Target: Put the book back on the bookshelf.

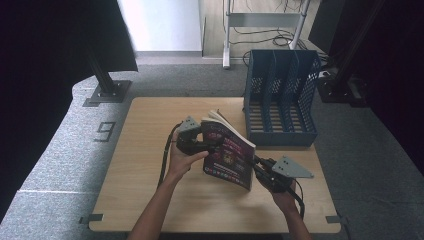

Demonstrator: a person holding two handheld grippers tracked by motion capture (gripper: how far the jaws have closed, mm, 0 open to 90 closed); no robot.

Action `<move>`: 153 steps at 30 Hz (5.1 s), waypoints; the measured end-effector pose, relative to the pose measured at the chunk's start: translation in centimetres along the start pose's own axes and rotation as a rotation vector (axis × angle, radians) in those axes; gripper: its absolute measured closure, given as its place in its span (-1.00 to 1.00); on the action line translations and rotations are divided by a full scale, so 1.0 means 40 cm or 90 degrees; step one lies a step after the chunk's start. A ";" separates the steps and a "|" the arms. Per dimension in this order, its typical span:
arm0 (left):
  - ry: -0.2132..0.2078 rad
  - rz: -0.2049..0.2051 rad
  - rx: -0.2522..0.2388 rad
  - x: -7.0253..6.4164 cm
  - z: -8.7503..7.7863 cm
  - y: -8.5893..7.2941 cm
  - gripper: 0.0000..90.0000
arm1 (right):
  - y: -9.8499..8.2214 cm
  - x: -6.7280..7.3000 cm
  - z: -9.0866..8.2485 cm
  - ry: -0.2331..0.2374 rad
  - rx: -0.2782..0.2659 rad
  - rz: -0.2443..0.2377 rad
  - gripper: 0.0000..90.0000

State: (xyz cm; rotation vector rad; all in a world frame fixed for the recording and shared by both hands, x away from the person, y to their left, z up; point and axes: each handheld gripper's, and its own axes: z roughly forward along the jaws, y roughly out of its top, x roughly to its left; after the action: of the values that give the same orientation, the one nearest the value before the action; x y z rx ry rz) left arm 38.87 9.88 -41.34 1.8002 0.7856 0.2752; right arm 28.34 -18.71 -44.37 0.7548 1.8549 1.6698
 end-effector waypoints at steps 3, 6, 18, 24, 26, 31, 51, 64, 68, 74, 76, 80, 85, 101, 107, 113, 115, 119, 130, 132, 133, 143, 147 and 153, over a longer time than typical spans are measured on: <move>-0.008 -0.002 0.000 0.004 0.002 0.002 -0.65 | 0.000 -0.001 -0.001 0.002 0.000 0.001 0.81; -0.028 -0.001 0.000 0.001 0.004 0.002 -0.64 | 0.000 -0.002 -0.001 0.004 0.000 0.002 0.81; -0.037 0.003 -0.002 -0.010 -0.009 0.001 -0.59 | -0.002 -0.008 -0.002 0.005 -0.002 -0.006 0.67; -0.038 -0.002 -0.006 -0.003 -0.008 -0.001 -0.58 | 0.000 -0.006 0.003 0.000 0.000 -0.008 0.74; -0.034 -0.003 -0.010 0.003 -0.006 -0.001 -0.62 | 0.000 -0.005 0.001 0.000 0.000 -0.013 0.79; -0.032 0.000 -0.013 0.013 -0.003 0.004 -0.67 | 0.003 0.003 0.000 0.007 0.004 -0.029 0.80; -0.053 0.008 -0.008 0.019 -0.006 0.007 -0.63 | 0.013 0.008 0.034 -0.022 0.028 -0.044 0.73; -0.070 0.031 -0.029 0.009 -0.006 0.025 -0.65 | 0.009 0.003 0.017 0.002 0.019 -0.065 0.74; -0.078 0.031 -0.030 0.006 -0.007 0.026 -0.63 | 0.014 0.004 0.022 0.003 0.023 -0.068 0.61; -0.080 0.030 -0.028 0.003 -0.008 0.026 -0.62 | 0.029 -0.001 0.048 0.002 0.039 -0.054 0.55; -0.081 0.030 -0.028 0.004 -0.009 0.026 -0.62 | 0.035 -0.004 0.056 -0.002 0.044 -0.052 0.54; -0.081 0.029 -0.029 0.002 -0.009 0.027 -0.61 | 0.047 -0.014 0.072 -0.016 0.055 -0.032 0.58; -0.079 0.029 -0.027 0.002 -0.008 0.027 -0.61 | 0.055 -0.019 0.081 -0.035 0.069 -0.029 0.71; -0.096 0.044 -0.040 0.000 -0.004 0.028 -0.65 | 0.047 -0.017 0.062 0.019 0.046 -0.041 0.63; -0.102 0.043 -0.037 0.001 -0.006 0.029 -0.64 | 0.057 -0.026 0.096 0.016 0.069 -0.029 0.58; -0.100 0.046 -0.036 -0.001 -0.011 0.028 -0.64 | 0.062 -0.021 0.110 0.001 0.082 -0.028 0.77; -0.095 0.049 -0.037 -0.003 -0.011 0.027 -0.63 | 0.063 -0.023 0.109 -0.001 0.084 -0.026 0.79; -0.082 0.050 -0.036 -0.009 -0.008 0.024 -0.64 | 0.062 -0.024 0.106 -0.008 0.083 -0.015 0.80; -0.046 0.025 -0.014 0.005 -0.024 -0.007 -0.64 | 0.060 -0.019 0.101 -0.022 0.074 0.001 0.81; -0.041 0.022 -0.011 0.007 -0.029 -0.015 -0.64 | 0.059 -0.018 0.100 -0.024 0.073 0.007 0.81; -0.038 0.023 -0.008 0.009 -0.031 -0.019 -0.64 | 0.059 -0.018 0.099 -0.024 0.071 0.009 0.81; -0.013 0.024 0.011 0.008 -0.047 -0.086 -0.64 | 0.057 -0.013 0.095 -0.025 0.065 0.015 0.81; -0.003 0.020 0.016 0.011 -0.056 -0.115 -0.64 | 0.057 -0.013 0.094 -0.022 0.063 0.016 0.81; 0.003 0.009 0.020 0.005 -0.065 -0.156 -0.64 | 0.057 -0.010 0.097 -0.027 0.060 0.019 0.81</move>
State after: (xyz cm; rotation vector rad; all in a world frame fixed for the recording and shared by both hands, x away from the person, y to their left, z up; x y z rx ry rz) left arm 35.27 13.09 -46.09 1.8349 0.7845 0.2774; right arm 31.48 -16.09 -42.46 0.8550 1.9127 1.5808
